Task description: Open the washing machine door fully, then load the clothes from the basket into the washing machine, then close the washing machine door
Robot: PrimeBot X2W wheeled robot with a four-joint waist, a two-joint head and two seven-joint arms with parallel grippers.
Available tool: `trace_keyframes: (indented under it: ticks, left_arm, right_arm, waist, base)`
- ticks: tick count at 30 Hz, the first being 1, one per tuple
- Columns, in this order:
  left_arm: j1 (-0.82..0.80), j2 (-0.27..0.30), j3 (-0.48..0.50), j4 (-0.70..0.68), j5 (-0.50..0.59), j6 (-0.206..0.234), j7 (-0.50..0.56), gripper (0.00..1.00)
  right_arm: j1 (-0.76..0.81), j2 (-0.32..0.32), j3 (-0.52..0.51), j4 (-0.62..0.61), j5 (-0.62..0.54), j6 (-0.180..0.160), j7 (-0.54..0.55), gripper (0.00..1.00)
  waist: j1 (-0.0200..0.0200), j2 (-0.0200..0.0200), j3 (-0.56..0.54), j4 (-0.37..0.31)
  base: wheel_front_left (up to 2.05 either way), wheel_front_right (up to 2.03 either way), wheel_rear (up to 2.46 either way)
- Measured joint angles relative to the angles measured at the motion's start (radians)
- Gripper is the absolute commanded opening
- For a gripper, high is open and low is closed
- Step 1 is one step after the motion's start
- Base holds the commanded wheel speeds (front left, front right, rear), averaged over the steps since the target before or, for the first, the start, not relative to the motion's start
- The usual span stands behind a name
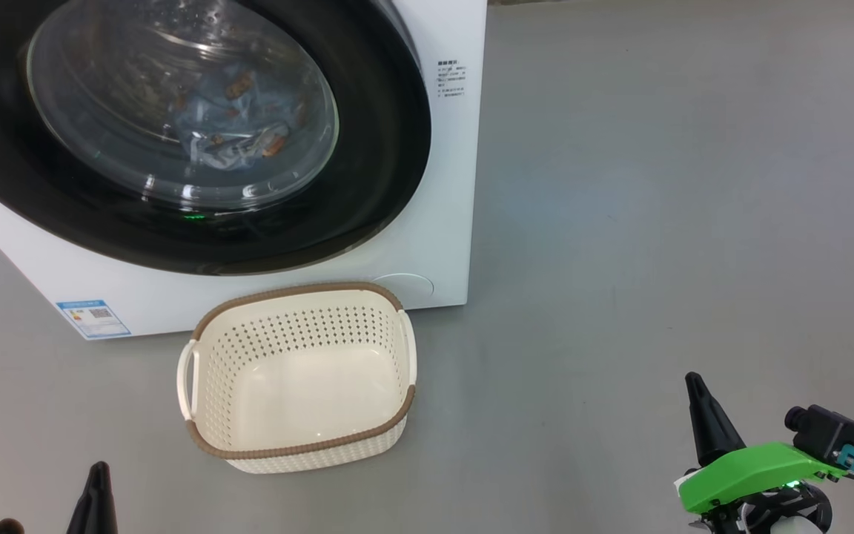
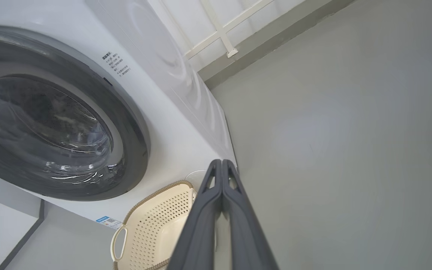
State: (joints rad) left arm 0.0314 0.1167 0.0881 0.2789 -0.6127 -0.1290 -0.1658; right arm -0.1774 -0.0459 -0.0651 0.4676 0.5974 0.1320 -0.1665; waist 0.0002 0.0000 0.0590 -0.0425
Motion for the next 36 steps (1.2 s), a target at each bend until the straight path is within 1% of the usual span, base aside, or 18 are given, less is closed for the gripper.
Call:
trace_keyframes:
  ticks: [13, 23, 36]
  left_arm:
    - [-0.012, -0.010, 0.000, -0.001, -0.147, 0.000, 0.038, 0.00]
    - [-0.016, -0.017, 0.000, -0.001, -0.239, 0.000, 0.062, 0.00]
    - [-0.033, -0.030, -0.001, -0.001, -0.370, 0.000, 0.105, 0.00]
  right_arm:
    - [0.013, 0.000, -0.010, -0.028, 0.156, 0.000, 0.038, 0.00]
    - [0.015, 0.000, -0.015, -0.045, 0.235, 0.000, 0.068, 0.00]
    - [0.032, 0.000, -0.025, -0.072, 0.377, 0.000, 0.105, 0.00]
  waist:
    - [0.0000, 0.0000, -0.008, 0.006]
    - [-0.0001, 0.0000, -0.013, 0.010]
    - [0.0000, 0.0000, -0.021, 0.016]
  base:
    - [0.00, 0.00, 0.00]
    - [0.00, 0.00, 0.00]
    - [0.00, 0.00, 0.00]
